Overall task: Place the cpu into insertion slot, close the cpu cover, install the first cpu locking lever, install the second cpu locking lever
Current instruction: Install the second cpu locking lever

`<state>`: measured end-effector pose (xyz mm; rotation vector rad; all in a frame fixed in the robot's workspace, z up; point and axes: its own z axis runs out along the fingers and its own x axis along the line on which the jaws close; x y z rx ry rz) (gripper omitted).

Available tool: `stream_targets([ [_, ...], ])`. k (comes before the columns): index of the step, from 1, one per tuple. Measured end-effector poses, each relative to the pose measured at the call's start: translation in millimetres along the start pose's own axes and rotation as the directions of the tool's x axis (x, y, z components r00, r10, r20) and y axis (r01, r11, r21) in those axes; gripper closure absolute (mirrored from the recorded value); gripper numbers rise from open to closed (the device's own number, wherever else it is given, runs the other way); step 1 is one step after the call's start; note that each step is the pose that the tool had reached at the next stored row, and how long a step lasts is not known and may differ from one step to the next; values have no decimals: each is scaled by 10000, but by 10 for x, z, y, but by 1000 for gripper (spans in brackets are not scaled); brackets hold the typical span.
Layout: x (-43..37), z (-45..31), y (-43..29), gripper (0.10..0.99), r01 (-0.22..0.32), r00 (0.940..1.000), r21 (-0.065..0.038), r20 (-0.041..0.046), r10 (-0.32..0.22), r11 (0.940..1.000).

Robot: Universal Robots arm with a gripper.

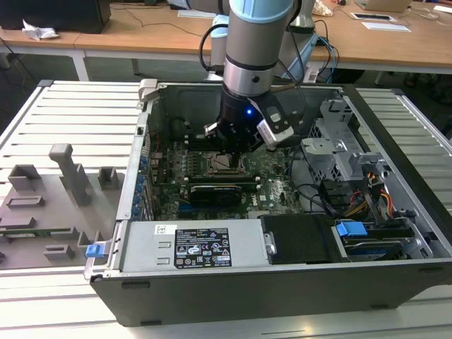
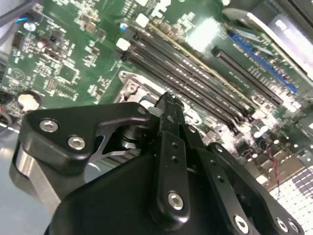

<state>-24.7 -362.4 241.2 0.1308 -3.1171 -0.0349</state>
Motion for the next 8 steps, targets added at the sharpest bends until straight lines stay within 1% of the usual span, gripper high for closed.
stream_targets([
  [3, 93, 7, -14, 980, 0, 10000, -19, 2, 0, 10000],
  [5, 199, 14, -11, 980, 0, 10000, -31, 3, 0, 10000],
  [6, 226, 21, -9, 980, 1, 10000, -42, 4, -1, 10000],
  [8, 242, 69, -10, 980, 4, 10000, -54, 5, -4, 10000],
])
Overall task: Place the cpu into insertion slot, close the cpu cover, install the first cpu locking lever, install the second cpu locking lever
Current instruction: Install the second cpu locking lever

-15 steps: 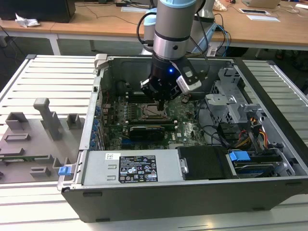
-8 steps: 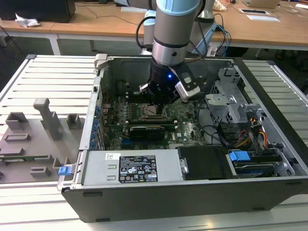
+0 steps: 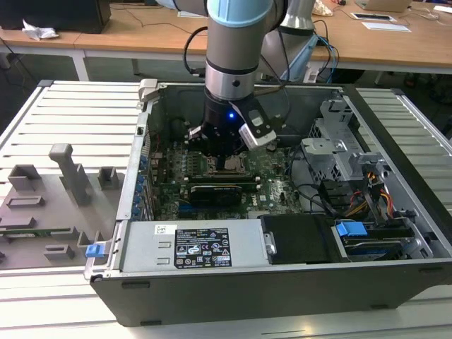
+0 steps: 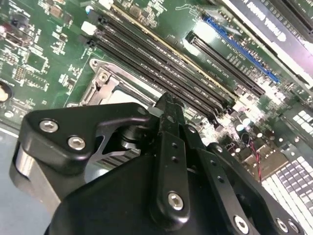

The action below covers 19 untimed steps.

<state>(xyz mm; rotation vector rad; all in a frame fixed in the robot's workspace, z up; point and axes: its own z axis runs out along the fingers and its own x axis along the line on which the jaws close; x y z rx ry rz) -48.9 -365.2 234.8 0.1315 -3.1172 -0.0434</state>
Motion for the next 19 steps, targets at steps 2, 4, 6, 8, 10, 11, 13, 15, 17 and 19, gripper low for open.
stream_targets([
  [2, 1, 35, -5, 980, 1, 10000, -6, 0, -1, 10000],
  [4, 7, 46, -30, 980, 2, 10000, -65, 4, -2, 10000],
  [6, 24, 47, -69, 980, 6, 10000, -241, 20, -6, 9997],
  [8, 56, 47, -100, 980, 7, 10000, -424, 35, -6, 9991],
  [10, 88, 47, -116, 980, 14, 10000, -582, 49, -11, 9983],
  [11, 108, 54, -128, 980, 17, 10000, -680, 57, -13, 9977],
  [13, 117, 72, -139, 980, 20, 10000, -770, 65, -15, 9970],
  [15, 120, 101, -142, 980, 22, 10000, -851, 72, -15, 9964],
  [17, 121, 123, -144, 980, 24, 10000, -905, 77, -17, 9959],
  [19, 122, 141, -147, 980, 29, 10000, -1027, 87, -20, 9947],
])
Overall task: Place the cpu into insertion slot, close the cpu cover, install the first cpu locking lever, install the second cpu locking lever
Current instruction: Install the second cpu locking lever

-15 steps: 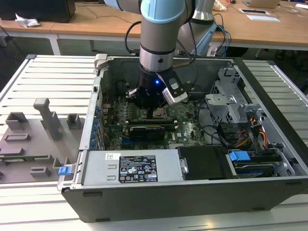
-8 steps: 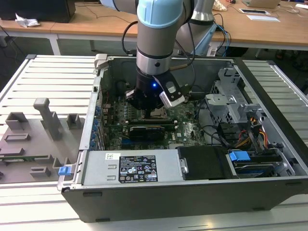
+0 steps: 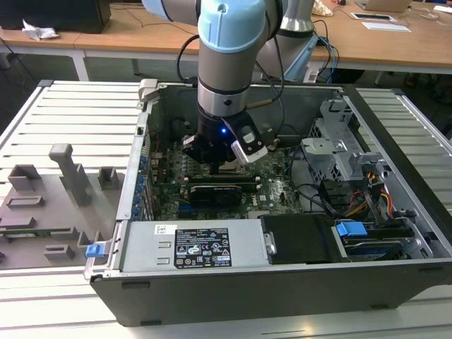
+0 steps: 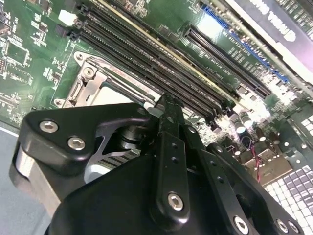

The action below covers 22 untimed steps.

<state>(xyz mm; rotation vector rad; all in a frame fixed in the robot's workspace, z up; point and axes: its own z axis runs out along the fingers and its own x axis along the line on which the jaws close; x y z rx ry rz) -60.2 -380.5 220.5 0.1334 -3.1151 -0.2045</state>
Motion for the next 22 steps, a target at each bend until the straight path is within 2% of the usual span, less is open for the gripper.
stream_targets([
  [1, 1, 1, -4, 980, 0, 10000, -55, 4, 0, 10000],
  [3, 10, -4, -53, 980, 5, 10000, -276, 23, -4, 9996],
  [6, 21, -11, -106, 980, 9, 10000, -445, 38, -7, 9990],
  [10, 45, -12, -117, 980, 14, 10000, -642, 55, -10, 9979],
  [16, 68, 50, -123, 980, 16, 10000, -722, 62, -12, 9974],
  [22, 114, 127, -131, 980, 20, 10000, -880, 77, -13, 9961],
])
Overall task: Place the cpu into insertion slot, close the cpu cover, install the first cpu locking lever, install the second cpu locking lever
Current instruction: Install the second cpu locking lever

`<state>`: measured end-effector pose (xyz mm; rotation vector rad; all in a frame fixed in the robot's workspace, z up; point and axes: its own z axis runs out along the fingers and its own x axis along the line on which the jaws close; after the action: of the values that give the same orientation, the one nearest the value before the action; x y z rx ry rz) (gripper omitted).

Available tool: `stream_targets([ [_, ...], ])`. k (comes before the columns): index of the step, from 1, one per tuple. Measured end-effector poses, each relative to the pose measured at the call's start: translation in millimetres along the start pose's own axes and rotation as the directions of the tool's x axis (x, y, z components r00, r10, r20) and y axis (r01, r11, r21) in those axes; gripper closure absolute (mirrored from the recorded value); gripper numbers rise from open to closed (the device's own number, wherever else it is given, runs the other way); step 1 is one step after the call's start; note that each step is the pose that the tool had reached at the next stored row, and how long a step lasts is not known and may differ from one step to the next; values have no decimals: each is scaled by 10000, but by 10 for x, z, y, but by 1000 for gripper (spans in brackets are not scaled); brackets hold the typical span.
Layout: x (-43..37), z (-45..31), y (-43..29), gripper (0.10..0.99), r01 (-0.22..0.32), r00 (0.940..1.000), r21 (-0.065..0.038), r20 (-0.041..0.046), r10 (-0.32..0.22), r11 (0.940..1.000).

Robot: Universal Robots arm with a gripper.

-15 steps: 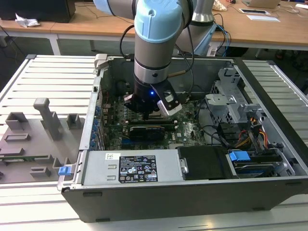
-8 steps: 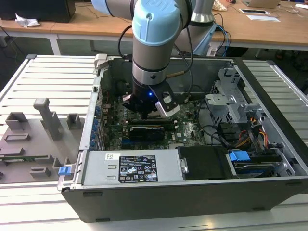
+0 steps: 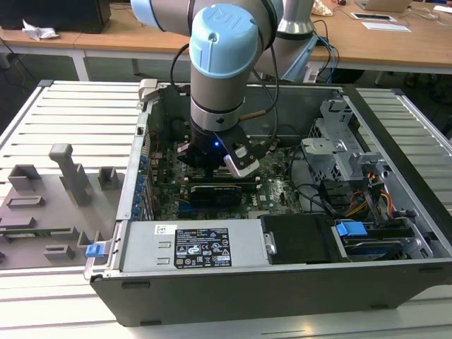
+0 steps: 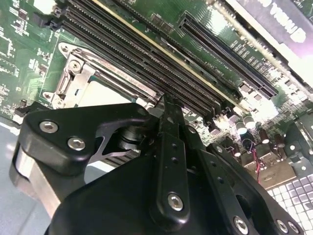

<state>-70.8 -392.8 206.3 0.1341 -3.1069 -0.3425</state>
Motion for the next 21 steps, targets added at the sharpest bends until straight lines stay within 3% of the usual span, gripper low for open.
stream_targets([
  [7, 4, 42, -6, 980, 8, 10000, -198, 18, -8, 9998],
  [9, 15, 58, -5, 980, 10, 10000, -322, 29, -9, 9995],
  [15, 46, 95, 1, 980, 15, 10000, -506, 44, -13, 9987],
  [19, 70, 98, 3, 980, 15, 10000, -534, 44, -13, 9986],
  [21, 71, 63, 12, 980, 18, 10000, -541, 47, -15, 9985],
])
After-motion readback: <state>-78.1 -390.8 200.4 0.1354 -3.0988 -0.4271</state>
